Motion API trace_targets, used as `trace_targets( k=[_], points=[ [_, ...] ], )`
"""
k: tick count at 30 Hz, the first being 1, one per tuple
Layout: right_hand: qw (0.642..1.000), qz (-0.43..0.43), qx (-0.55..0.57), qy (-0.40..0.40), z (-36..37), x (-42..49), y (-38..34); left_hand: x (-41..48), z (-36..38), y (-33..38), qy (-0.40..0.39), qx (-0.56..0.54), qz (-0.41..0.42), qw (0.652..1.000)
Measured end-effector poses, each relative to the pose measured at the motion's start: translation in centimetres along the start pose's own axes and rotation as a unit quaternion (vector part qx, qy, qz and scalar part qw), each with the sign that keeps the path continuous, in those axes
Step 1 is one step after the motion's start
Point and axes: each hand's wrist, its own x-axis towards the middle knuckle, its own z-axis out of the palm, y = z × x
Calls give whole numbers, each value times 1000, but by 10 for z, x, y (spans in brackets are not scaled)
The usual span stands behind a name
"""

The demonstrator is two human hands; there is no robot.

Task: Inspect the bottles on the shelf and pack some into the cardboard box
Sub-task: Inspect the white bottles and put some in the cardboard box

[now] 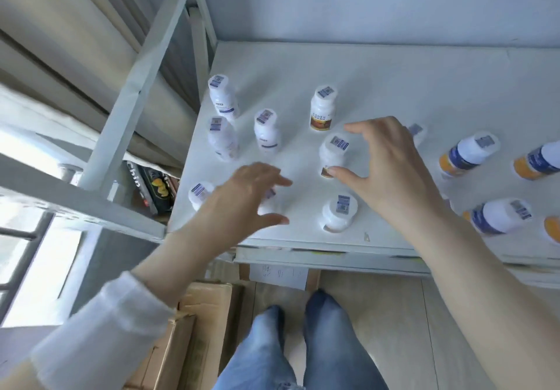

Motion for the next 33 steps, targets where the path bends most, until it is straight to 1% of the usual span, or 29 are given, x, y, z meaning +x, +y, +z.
trace_targets(
  k=[2,3,4,5,6,7,8,9,10,11,15,17,19,21,22,23,24,27,28,29,30,32,33],
  points=[
    [999,3,34,14,12,-16,-12,-7,17,-13,28,16,12,999],
    [998,5,58,20,18,-25,-18,-8,19,-17,58,-5,9,998],
    [996,11,85,24,22,-33,-24,-9,16,-18,92,-46,-10,995],
    [993,22,117,25,25,-41,-29,-10,10,-16,121,-106,-49,986],
    [987,45,154,17,27,-47,-35,-12,1,-14,123,-186,-93,970],
    [976,78,201,-2,27,-54,-40,-14,-8,-11,102,-287,-121,945],
    [958,117,260,-32,26,-61,-46,-18,-16,-8,74,-393,-132,907],
    [930,156,327,-62,25,-67,-51,-23,-22,-5,52,-472,-136,870],
    [898,187,389,-79,24,-72,-57,-27,-26,-3,37,-520,-137,842],
    [875,208,430,-80,24,-76,-62,-31,-27,-2,28,-547,-140,825],
    [827,288,482,-42,32,-82,-77,-42,-18,-3,-2,-611,-171,773],
    [806,330,489,-39,34,-80,-85,-49,-13,-2,-34,-618,-174,766],
    [799,356,482,-48,34,-78,-90,-53,-7,-1,-49,-622,-191,757],
    [795,368,480,-52,36,-78,-91,-54,-4,0,-44,-636,-223,737],
    [794,364,483,-54,36,-79,-91,-55,-4,0,-32,-647,-229,727],
    [798,352,485,-59,37,-82,-90,-55,-4,0,-12,-653,-224,723],
    [804,332,489,-62,37,-87,-89,-55,-5,0,13,-652,-210,728],
    [820,247,513,-57,38,-102,-89,-56,-11,0,81,-605,-144,779],
    [819,223,525,-55,39,-105,-89,-56,-13,1,91,-591,-130,791],
    [816,209,536,-54,40,-108,-88,-57,-15,1,98,-587,-117,795],
    [805,209,553,-53,41,-109,-87,-57,-17,2,97,-597,-99,790],
    [766,231,597,-58,39,-110,-88,-60,-19,3,78,-638,-43,765],
    [758,232,607,-57,39,-111,-87,-62,-19,3,65,-649,-19,758]
  ],
)
